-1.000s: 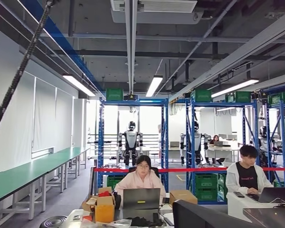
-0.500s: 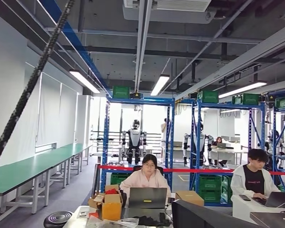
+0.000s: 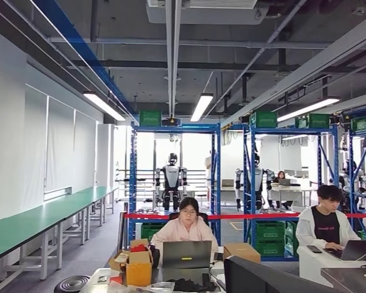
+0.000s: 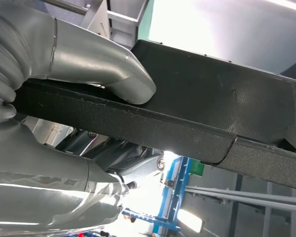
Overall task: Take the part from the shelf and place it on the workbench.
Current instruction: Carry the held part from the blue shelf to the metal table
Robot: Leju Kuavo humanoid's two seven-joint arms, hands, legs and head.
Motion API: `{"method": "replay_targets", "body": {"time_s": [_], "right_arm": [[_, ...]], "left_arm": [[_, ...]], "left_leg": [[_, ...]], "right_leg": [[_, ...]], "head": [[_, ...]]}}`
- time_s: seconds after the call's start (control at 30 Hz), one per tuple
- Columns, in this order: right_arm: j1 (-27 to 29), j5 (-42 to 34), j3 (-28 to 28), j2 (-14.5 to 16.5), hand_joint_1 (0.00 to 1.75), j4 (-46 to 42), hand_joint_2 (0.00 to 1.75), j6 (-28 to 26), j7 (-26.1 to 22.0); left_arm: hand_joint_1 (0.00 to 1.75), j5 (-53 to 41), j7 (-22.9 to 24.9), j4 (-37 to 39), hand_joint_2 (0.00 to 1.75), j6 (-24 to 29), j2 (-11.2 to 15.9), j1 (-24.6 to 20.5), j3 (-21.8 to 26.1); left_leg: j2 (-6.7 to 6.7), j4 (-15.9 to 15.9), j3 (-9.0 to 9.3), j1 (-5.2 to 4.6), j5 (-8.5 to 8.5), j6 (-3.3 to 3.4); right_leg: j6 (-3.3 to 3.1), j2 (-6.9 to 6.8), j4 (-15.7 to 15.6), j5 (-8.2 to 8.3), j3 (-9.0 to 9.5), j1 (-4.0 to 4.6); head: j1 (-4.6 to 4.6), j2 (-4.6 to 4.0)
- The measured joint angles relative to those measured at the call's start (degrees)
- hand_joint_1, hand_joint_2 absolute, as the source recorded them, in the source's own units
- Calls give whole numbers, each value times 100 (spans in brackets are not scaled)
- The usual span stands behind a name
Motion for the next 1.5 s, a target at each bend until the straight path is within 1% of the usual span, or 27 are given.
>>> {"method": "replay_targets", "body": {"time_s": [0.07,0.1,0.13,0.27,0.33,0.4,0.43,0.47,0.5,0.57,0.6,0.63,0.7,0.8,0.83,0.93,1.03,1.07,1.13,1.17,1.2,1.27,1.3,1.37,1.43,1.47,1.5], "right_arm": [[4,-1,0,0,175,0,175,1,0],[1,-2,0,0,175,-1,175,2,1],[-3,-3,0,0,175,-2,175,2,-1],[-5,-5,1,0,175,-12,175,-2,-15],[-16,-8,-1,0,175,-18,175,-4,-28],[-14,-9,-2,0,175,-19,175,-5,-33],[-6,-9,-2,0,175,-18,175,-5,-33],[0,-10,-3,0,175,-17,175,-4,-33],[2,-14,-5,0,175,-17,175,-4,-33],[-2,-34,-11,0,175,-17,175,-4,-38],[-5,-55,-18,0,175,-17,175,-2,-40],[-10,-80,-26,0,175,-20,175,2,-42],[-14,-138,-45,0,175,-25,175,19,-39],[-24,-232,-57,4,175,-30,175,67,-34],[-36,-257,-58,7,175,-30,175,82,-34],[-47,-285,-61,11,175,-26,175,107,-32],[-39,-285,-62,11,175,-23,175,110,-32],[-31,-285,-63,11,175,-21,175,115,-32],[-20,-294,-69,11,175,-13,175,130,-31],[-17,-300,-72,14,175,-8,175,137,-31],[-15,-304,-75,16,175,-3,175,141,-27],[1,-307,-83,21,175,6,175,147,-23],[9,-307,-90,21,175,7,175,152,-21],[-6,-305,-98,22,175,2,175,156,-21],[-21,-282,-99,23,175,3,175,148,-20],[-18,-262,-100,24,175,8,175,142,-19],[-9,-241,-101,24,175,13,175,135,-18]], "left_arm": [[0,0,0,1,175,-1,0,4,-1],[0,0,-1,2,175,-2,-1,0,-1],[0,0,-1,3,175,-2,-1,-1,-2],[0,-1,-9,4,175,1,1,7,-2],[0,-2,-14,4,175,1,4,7,-2],[0,-3,-15,4,175,-2,4,2,-2],[0,-4,-15,4,175,-2,4,3,-2],[0,-4,-15,4,175,-3,4,7,-2],[0,-4,-15,4,175,-2,4,11,-3],[0,-4,-16,7,175,-2,-1,14,-5],[0,-4,-19,14,175,-2,-7,9,-6],[0,-6,-17,21,175,-3,-12,3,-7],[0,-14,-13,34,175,-3,-21,-5,-11],[0,-28,-13,40,175,-5,-31,-12,-18],[0,-32,-16,41,175,-5,-28,-25,-19],[0,-35,-20,42,175,-5,-10,-49,-20],[0,-35,-20,42,175,-5,-4,-46,-20],[0,-35,-20,42,175,-5,3,-35,-20],[0,-38,-22,45,175,-17,15,-8,-20],[0,-39,-23,48,175,-25,21,8,-21],[0,-42,-24,50,175,-31,21,18,-21],[0,-44,-29,52,175,-27,25,29,-22],[0,-44,-33,52,175,-23,27,24,-25],[0,-44,-40,52,175,-19,32,3,-30],[0,-44,-39,52,175,-20,35,5,-32],[0,-44,-37,52,175,-20,35,13,-33],[0,-44,-36,52,175,-20,35,19,-33]], "left_leg": [[14,-719,271,26,473,-24],[21,-1033,406,29,587,-9],[26,-1205,482,23,607,18],[17,-1302,566,11,485,190],[14,-1328,640,19,450,251],[12,-1334,693,-1,397,296],[9,-1334,727,-18,365,309],[5,-1334,772,-36,328,318],[0,-1335,831,-58,288,325],[-9,-1346,953,-91,206,332],[-13,-1359,994,-93,176,325],[-14,-1376,1009,-84,154,302],[1,-1404,1039,-57,158,233],[25,-1303,1102,-64,105,157],[25,-1092,1011,-61,14,130],[25,-249,506,-12,-345,46],[25,-58,370,2,-423,26],[25,-91,321,19,-322,-1],[-117,-692,387,93,156,-96],[-189,-1026,446,119,380,-107],[-252,-1276,520,126,496,-82],[-199,-1253,520,102,448,36],[-155,-1256,539,101,444,77],[-77,-1282,601,104,413,150],[-12,-1293,672,84,352,199],[21,-1294,709,70,315,211],[42,-1294,752,56,276,216]], "right_leg": [[64,1,7,-105,124,-11],[106,6,23,-155,164,-5],[143,10,33,-189,180,2],[251,16,139,-252,172,-1],[292,16,617,-441,-67,-7],[308,16,1415,-726,-558,-6],[301,16,1704,-786,-778,-3],[282,17,1811,-738,-914,5],[247,18,1681,-554,-937,20],[103,20,997,-14,-765,85],[17,21,685,169,-683,124],[-58,29,449,257,-618,161],[-132,54,237,237,-556,203],[-134,94,-12,247,-297,154],[-125,109,-69,244,-215,126],[-104,157,-103,197,-129,89],[-99,174,-102,182,-119,84],[-79,217,-99,155,-89,68],[27,378,-45,29,16,7],[96,476,-4,-41,43,-24],[157,548,39,-99,43,-43],[230,647,72,-153,6,-58],[256,619,101,-184,7,-62],[297,391,408,-323,-135,-56],[324,124,1130,-564,-550,-49],[329,68,1520,-659,-801,-49],[323,49,1742,-650,-979,-46]], "head": [[-1,-1],[-2,1],[-3,2],[-4,2],[-4,2],[-4,1],[-4,1],[-4,1],[-4,1],[-3,1],[-3,1],[-5,2],[-15,6],[-22,8],[-23,6],[-22,2],[-22,1],[-22,1],[-22,1],[-21,1],[-21,1],[-21,1],[-22,2],[-21,2],[-22,1],[-22,1],[-22,1]]}}
